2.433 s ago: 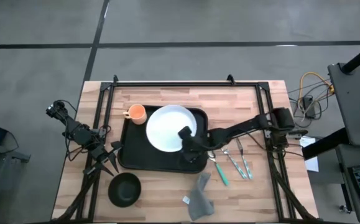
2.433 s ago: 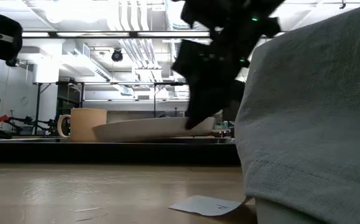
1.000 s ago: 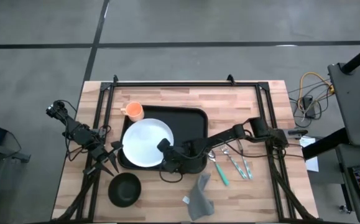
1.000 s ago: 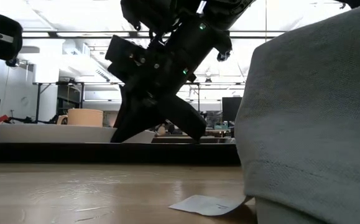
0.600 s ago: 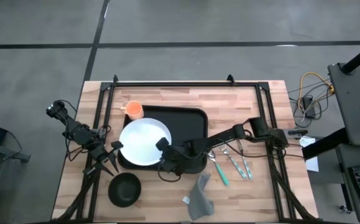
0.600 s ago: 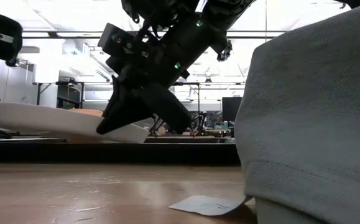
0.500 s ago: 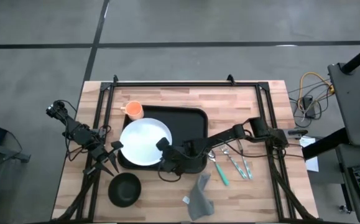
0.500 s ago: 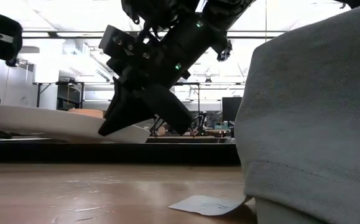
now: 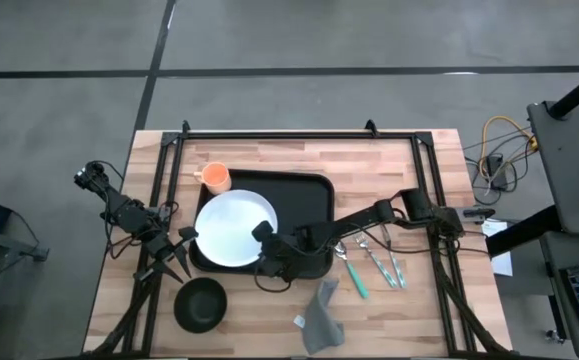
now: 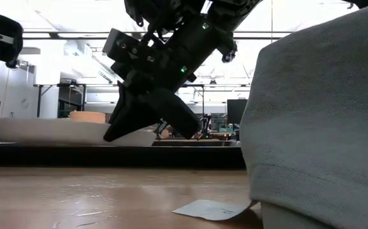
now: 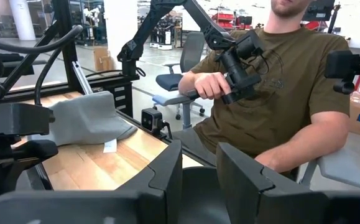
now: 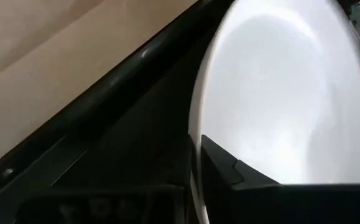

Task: Set up tray
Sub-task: Put the white plate on the black serving tray to the bottom of the orange cup

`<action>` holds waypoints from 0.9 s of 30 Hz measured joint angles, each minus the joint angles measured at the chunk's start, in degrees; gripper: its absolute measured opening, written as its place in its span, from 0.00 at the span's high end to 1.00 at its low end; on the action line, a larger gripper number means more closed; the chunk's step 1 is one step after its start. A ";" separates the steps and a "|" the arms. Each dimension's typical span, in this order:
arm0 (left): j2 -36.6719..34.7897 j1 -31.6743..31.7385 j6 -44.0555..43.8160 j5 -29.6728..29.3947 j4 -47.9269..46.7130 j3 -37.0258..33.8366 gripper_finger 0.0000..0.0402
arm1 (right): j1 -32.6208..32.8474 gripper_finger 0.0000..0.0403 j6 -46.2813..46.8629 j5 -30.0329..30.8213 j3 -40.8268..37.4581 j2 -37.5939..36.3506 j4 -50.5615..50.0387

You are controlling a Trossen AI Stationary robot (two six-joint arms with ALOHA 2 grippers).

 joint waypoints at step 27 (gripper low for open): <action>-0.02 0.00 -0.02 0.02 0.04 -0.06 0.80 | 0.11 0.83 0.11 0.90 0.08 -0.37 0.17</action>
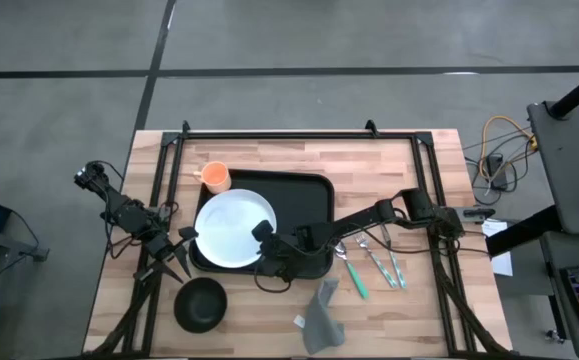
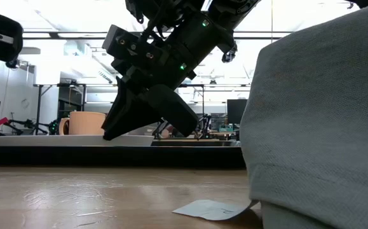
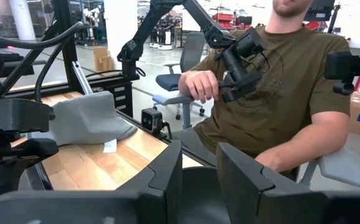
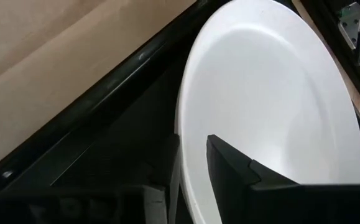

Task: Set up tray
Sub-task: Put the white plate on the black serving tray to the bottom of the orange cup, then put the black bowl on top of the white plate

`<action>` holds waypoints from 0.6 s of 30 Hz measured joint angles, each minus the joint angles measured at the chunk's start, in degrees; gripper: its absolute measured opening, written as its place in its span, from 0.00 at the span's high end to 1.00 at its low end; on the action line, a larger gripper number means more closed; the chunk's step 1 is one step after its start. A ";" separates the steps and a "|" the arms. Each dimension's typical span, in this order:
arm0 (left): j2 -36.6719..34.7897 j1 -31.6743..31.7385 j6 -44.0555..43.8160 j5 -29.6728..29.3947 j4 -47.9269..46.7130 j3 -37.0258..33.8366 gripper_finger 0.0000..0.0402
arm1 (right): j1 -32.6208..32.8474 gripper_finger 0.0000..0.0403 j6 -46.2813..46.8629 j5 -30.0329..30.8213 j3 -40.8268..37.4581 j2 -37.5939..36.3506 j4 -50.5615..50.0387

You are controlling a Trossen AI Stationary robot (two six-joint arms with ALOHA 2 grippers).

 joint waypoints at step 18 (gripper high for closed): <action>0.00 -0.01 0.02 0.00 -0.03 0.06 0.80 | 0.37 0.82 14.63 -2.88 -1.98 -5.64 -0.67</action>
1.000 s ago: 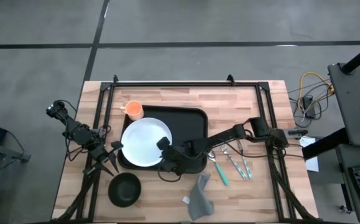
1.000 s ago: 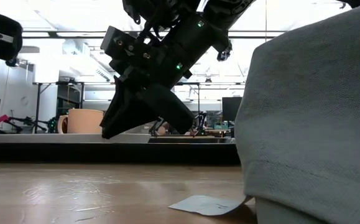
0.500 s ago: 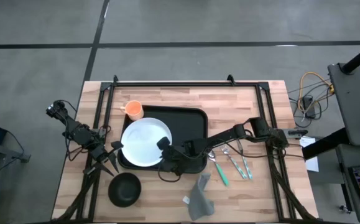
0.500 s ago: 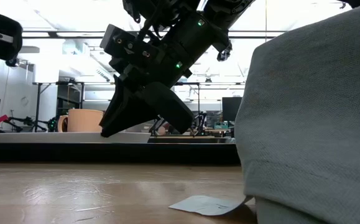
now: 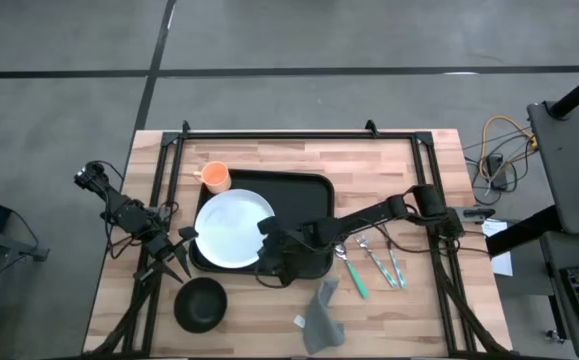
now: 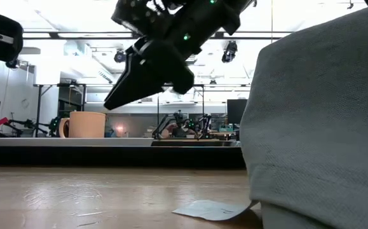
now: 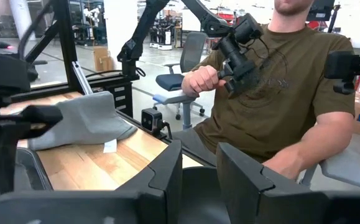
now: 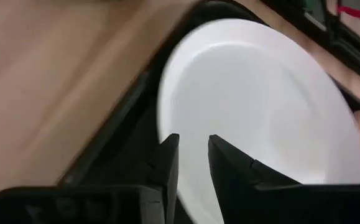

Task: Set up tray
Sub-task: Put the black bowl on top of the white plate

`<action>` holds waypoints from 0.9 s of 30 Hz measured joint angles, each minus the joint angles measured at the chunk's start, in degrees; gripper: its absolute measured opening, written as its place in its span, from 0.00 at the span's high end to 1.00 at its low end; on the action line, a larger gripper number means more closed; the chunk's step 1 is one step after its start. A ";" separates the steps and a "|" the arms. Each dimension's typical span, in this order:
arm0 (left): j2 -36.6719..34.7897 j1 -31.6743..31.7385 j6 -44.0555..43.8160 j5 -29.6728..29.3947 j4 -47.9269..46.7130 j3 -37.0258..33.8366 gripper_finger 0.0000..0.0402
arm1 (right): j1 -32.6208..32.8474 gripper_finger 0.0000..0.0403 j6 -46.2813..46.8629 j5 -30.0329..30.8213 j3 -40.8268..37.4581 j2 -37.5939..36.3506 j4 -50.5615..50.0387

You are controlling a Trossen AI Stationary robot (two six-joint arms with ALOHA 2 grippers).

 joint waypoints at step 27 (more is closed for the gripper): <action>1.36 0.01 0.00 -0.01 0.01 -0.04 0.80 | -0.22 0.81 7.49 -3.53 -52.59 -38.34 38.09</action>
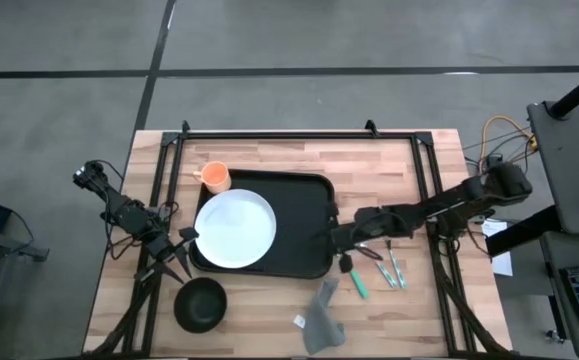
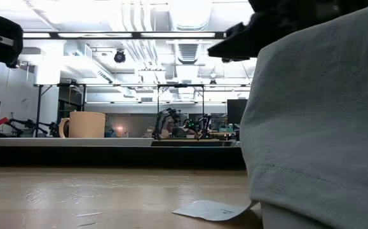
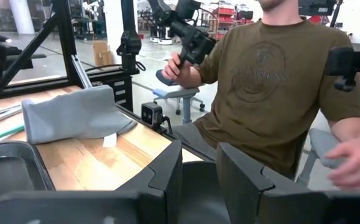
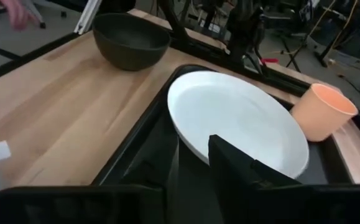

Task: Set up tray
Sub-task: Put the black bowl on top of the white plate

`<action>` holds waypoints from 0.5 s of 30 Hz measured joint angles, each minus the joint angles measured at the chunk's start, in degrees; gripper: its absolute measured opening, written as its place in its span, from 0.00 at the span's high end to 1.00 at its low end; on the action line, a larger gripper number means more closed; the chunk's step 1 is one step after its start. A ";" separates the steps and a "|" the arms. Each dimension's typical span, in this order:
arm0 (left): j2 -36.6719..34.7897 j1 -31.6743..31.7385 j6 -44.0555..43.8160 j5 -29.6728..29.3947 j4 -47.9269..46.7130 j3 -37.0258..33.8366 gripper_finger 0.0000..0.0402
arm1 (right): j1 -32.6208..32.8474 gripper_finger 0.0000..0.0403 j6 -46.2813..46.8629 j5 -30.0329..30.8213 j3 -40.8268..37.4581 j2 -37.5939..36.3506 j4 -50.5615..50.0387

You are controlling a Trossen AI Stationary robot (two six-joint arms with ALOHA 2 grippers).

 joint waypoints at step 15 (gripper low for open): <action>1.90 0.00 -0.01 0.02 0.03 0.02 0.80 | -8.33 0.80 2.01 0.19 -12.49 -15.10 -0.03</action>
